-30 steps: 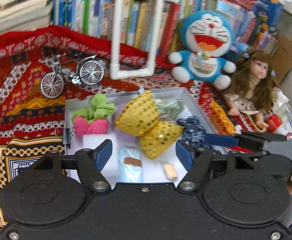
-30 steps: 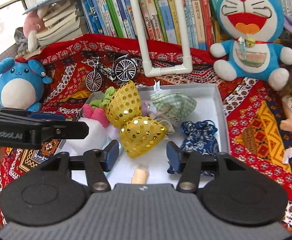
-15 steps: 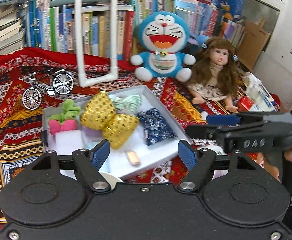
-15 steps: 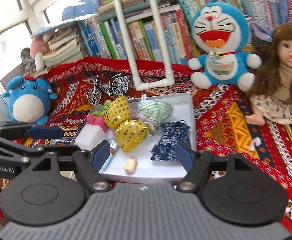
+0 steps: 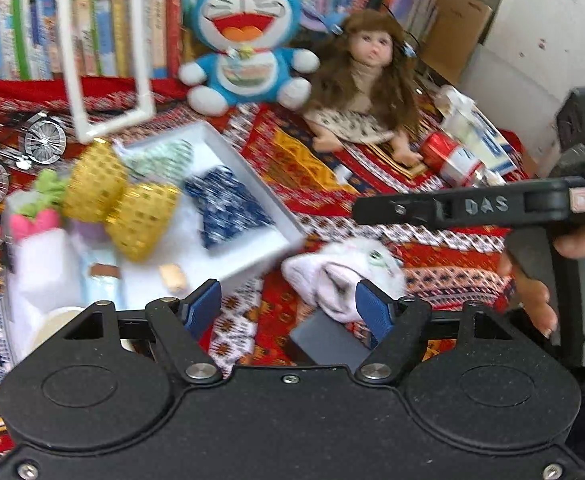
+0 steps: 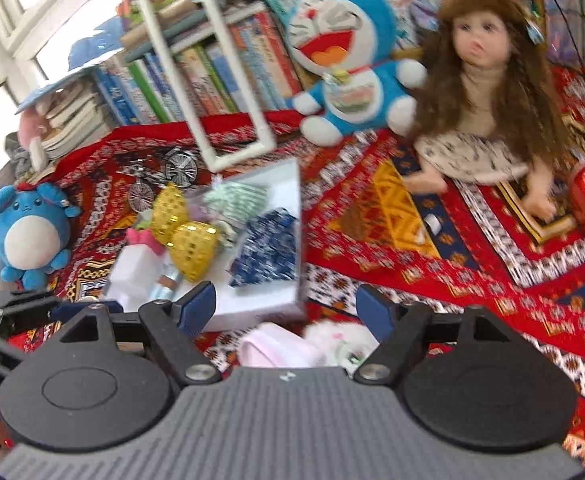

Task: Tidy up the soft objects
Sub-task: 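Grasp the pink sock with the left tool while the right tool grasps the white fluffy plush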

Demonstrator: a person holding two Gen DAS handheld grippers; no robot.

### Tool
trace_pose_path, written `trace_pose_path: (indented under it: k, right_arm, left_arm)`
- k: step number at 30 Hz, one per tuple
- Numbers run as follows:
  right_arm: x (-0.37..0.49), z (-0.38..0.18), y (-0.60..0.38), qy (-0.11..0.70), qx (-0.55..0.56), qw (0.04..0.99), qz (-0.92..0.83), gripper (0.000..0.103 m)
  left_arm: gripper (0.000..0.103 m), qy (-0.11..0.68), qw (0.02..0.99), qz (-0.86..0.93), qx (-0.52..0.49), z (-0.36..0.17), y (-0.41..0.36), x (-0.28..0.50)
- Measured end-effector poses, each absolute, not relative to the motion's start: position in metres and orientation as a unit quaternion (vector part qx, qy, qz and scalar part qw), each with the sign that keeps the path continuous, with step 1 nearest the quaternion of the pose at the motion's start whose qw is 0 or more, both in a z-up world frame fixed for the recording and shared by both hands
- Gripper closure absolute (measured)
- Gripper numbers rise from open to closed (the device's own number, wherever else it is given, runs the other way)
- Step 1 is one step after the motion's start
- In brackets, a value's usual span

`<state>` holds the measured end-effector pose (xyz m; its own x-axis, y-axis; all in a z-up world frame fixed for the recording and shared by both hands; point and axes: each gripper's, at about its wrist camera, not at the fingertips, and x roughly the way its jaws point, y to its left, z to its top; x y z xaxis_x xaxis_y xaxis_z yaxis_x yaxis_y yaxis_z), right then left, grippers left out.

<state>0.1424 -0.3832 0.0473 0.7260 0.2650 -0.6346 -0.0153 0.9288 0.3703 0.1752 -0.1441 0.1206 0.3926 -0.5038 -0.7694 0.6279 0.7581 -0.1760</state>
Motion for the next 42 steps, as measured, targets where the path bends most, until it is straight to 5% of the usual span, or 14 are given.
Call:
trace_pose_path:
  k: [2, 4, 6, 7, 27, 32, 42]
  right_arm:
    - [0.142, 0.039, -0.391, 0.370, 0.190, 0.906, 0.079, 0.017]
    - [0.140, 0.034, -0.396, 0.374, 0.203, 0.901, 0.081, 0.033]
    - [0.139, 0.029, -0.400, 0.384, 0.210, 0.896, 0.074, 0.059]
    - [0.139, 0.027, -0.402, 0.385, 0.212, 0.896, 0.071, 0.060]
    - [0.135, -0.003, -0.420, 0.414, 0.229, 0.879, 0.058, 0.061]
    - [0.134, -0.005, -0.423, 0.417, 0.230, 0.878, 0.056, 0.059]
    - [0.136, -0.011, -0.418, 0.428, 0.226, 0.874, 0.048, 0.040]
  left_arm:
    - [0.035, 0.442, 0.823, -0.349, 0.070, 0.115, -0.151, 0.174]
    - [0.039, 0.451, 0.816, -0.356, 0.066, 0.110, -0.159, 0.174]
    - [0.045, 0.459, 0.810, -0.360, 0.062, 0.105, -0.166, 0.174]
    - [0.049, 0.461, 0.808, -0.362, 0.061, 0.102, -0.169, 0.175]
    - [0.056, 0.472, 0.807, -0.338, 0.105, 0.052, -0.223, 0.182]
    - [0.071, 0.466, 0.813, -0.333, 0.103, 0.051, -0.223, 0.180]
    - [0.079, 0.427, 0.834, -0.329, 0.117, 0.067, -0.211, 0.167]
